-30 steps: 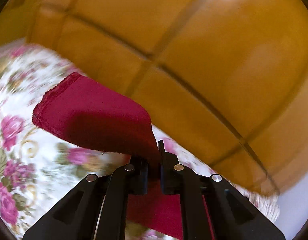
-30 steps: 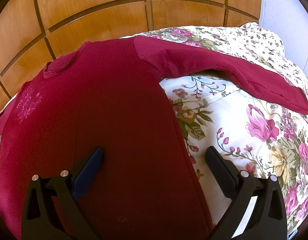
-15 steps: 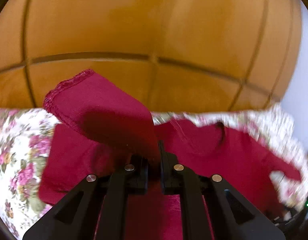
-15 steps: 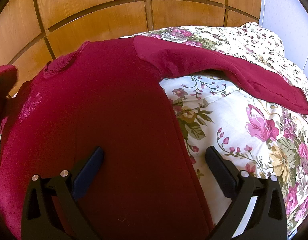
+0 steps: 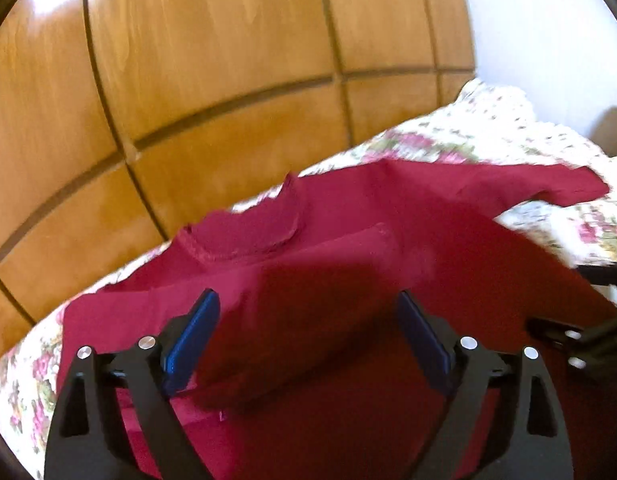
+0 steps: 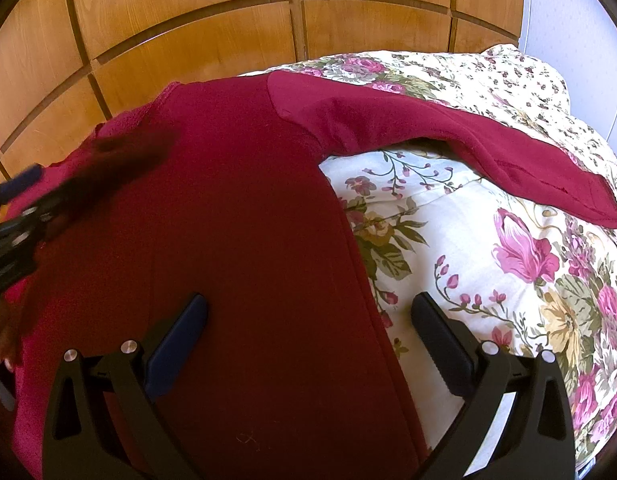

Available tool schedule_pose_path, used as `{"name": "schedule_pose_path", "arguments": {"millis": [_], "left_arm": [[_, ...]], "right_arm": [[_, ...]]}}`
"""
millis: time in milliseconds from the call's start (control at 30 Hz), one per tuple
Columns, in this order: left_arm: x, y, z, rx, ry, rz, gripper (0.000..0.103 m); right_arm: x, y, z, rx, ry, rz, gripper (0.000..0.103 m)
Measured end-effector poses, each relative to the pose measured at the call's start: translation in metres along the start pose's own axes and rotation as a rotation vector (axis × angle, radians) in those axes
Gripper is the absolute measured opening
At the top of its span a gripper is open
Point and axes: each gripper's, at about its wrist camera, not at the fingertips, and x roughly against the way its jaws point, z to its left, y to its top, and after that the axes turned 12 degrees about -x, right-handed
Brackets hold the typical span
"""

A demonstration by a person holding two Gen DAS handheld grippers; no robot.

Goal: Fold small clothes

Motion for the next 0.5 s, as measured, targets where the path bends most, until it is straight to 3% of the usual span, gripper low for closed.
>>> {"name": "schedule_pose_path", "arguments": {"millis": [100, 233, 400, 433, 500], "left_arm": [[0.015, -0.009, 0.013, 0.076, 0.017, -0.004, 0.088], [0.038, -0.042, 0.062, 0.308, 0.108, 0.011, 0.088], [0.045, -0.097, 0.115, 0.580, 0.346, 0.131, 0.088], [0.044, -0.114, 0.125, 0.664, 0.361, 0.156, 0.088], [0.040, -0.145, 0.140, 0.820, 0.322, 0.177, 0.088]], "right_arm": [[0.000, 0.000, 0.000, 0.000, 0.000, 0.000, 0.101], [0.000, 0.000, 0.000, -0.001, -0.001, 0.002, 0.101], [0.009, 0.005, 0.005, -0.021, -0.054, 0.039, 0.101], [0.013, 0.006, 0.008, -0.024, -0.052, 0.026, 0.101], [0.029, 0.008, 0.022, 0.024, 0.037, -0.036, 0.101]]}}
